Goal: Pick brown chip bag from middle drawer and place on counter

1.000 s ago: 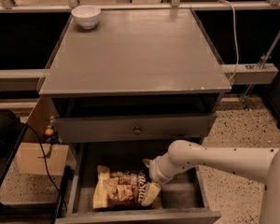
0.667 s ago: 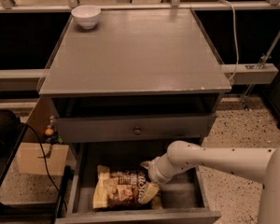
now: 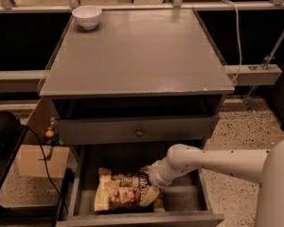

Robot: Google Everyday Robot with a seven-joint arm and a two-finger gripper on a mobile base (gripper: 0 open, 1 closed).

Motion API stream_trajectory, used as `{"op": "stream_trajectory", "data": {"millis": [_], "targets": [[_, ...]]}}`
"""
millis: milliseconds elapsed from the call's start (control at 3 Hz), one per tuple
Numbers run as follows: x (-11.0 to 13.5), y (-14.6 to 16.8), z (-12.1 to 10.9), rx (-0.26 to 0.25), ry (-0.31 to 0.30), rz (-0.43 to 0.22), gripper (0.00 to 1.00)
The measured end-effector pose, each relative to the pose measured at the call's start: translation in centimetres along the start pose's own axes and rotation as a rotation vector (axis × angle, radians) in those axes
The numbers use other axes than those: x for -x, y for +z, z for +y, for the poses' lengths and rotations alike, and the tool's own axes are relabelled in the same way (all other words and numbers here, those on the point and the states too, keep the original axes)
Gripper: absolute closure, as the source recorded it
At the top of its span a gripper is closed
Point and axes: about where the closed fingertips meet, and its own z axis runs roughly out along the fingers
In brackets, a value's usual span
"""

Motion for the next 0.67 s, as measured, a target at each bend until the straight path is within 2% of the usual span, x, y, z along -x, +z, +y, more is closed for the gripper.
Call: {"op": "stream_trajectory", "data": {"millis": [667], "targets": [[-0.6, 2.3, 0.0, 0.021, -0.005, 0.011, 0.20]]}}
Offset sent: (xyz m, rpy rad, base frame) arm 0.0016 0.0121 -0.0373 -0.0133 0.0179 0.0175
